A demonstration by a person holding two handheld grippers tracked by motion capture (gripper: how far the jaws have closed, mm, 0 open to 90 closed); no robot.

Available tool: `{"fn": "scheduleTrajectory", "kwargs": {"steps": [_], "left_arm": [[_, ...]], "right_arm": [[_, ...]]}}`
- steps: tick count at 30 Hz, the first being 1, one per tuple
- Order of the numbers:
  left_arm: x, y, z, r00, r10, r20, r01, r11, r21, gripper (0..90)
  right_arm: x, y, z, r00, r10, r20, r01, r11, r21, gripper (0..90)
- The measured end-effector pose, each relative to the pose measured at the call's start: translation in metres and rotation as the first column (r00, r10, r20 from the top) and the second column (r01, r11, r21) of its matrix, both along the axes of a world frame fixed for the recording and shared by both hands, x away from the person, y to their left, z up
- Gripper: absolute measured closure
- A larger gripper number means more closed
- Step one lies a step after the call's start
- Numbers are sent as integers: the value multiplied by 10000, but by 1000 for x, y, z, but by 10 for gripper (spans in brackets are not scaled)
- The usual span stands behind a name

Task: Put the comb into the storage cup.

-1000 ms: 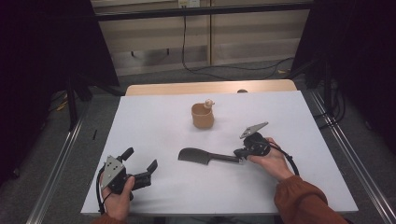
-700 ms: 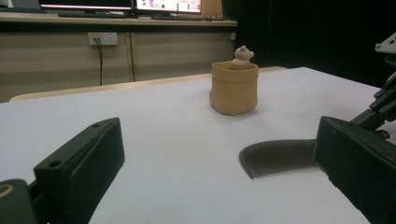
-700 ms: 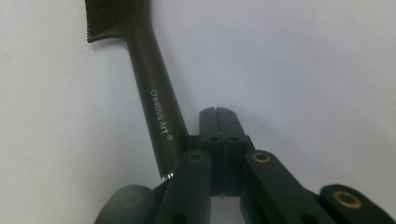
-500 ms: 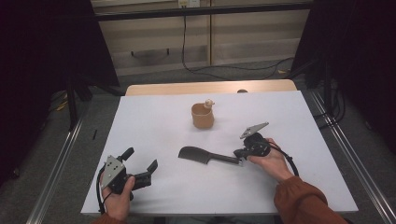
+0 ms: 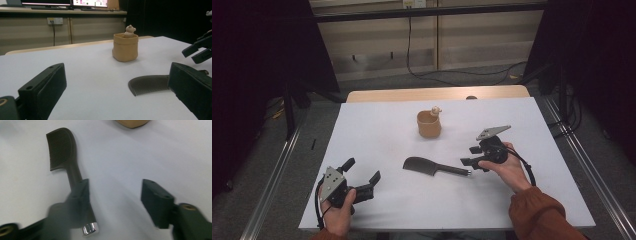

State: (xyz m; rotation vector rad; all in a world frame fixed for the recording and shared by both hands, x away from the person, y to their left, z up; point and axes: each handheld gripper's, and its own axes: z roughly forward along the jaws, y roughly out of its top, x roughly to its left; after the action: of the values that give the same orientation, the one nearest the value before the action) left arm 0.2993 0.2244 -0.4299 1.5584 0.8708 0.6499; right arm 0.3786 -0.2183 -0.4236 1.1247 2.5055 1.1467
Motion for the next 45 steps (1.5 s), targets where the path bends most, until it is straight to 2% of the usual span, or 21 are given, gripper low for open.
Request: {"fn": "scheduleTrajectory", "kwargs": {"steps": [1,2,3,6,7,12,13,15,18,19,20,22,23,26,27,30,32,36,38,43,45], "left_arm": [[0,0,0,10000,4,0,-4,10000,-2,20],[0,0,0,10000,-4,-1,4,10000,-3,20],[0,0,0,10000,-5,22,4,10000,27,21],[0,0,0,10000,-23,-4,23,10000,-28,21],[0,0,0,10000,-16,24,16,10000,5,20],[0,0,0,10000,-22,25,22,10000,4,21],[0,0,0,10000,-17,24,17,10000,3,21],[0,0,0,10000,3,29,-3,10000,-54,21],[0,0,0,10000,9,26,-9,10000,-65,21],[0,0,0,10000,11,29,-11,10000,-57,21],[0,0,0,10000,13,33,-13,10000,-53,21],[0,0,0,10000,10,33,-10,10000,-35,21],[0,0,0,10000,-19,58,19,10000,-3,21],[0,0,1,10000,-26,68,26,10000,-1,21],[0,0,1,10000,32,77,-32,10000,-1,21],[0,0,1,10000,14,61,-14,10000,-26,21],[0,0,0,10000,22,59,-22,10000,-41,21],[0,0,0,10000,43,63,-43,10000,-1,21],[0,0,0,10000,55,70,-56,10000,60,21],[0,0,0,10000,56,15,-56,10000,55,20],[0,-1,0,10000,48,22,-48,10000,65,20]], "right_arm": [[0,0,3,9999,125,13,-126,9998,176,242],[0,0,3,9999,125,13,-126,9998,176,242],[-1,0,6,9997,1,253,-5,9999,133,170],[-1,0,10,9982,-278,538,280,9996,-42,142],[-1,-1,14,9955,-526,791,536,9985,-99,81],[-3,-5,18,9903,-908,1048,935,9954,-218,66],[-3,-6,18,9909,-1008,891,1055,9932,-494,71],[-3,-7,17,9939,-982,498,1000,9943,-356,72],[-5,-4,17,9975,-696,156,706,9949,-725,72],[-7,0,16,9980,-375,-515,342,9974,-634,63],[-7,3,15,9970,-3,-779,-43,9983,-581,68],[-8,5,14,9954,176,-941,-232,9980,-582,74],[-9,9,13,9911,469,-1242,-514,9981,-334,59],[-10,15,13,9873,610,-1464,-670,9971,-359,45],[-9,19,13,9835,577,-1714,-657,9970,-410,53],[-6,22,13,9811,498,-1872,-579,9976,-380,63],[-3,26,14,9856,180,-1683,-271,9983,-516,67],[3,32,14,9860,454,-1602,-614,9934,-966,79],[7,34,13,9831,637,-1717,-761,9949,-666,53],[15,51,14,9714,1581,-1770,-1844,9723,-1436,60],[16,55,14,9685,1664,-1854,-1964,9679,-1570,59]]}}
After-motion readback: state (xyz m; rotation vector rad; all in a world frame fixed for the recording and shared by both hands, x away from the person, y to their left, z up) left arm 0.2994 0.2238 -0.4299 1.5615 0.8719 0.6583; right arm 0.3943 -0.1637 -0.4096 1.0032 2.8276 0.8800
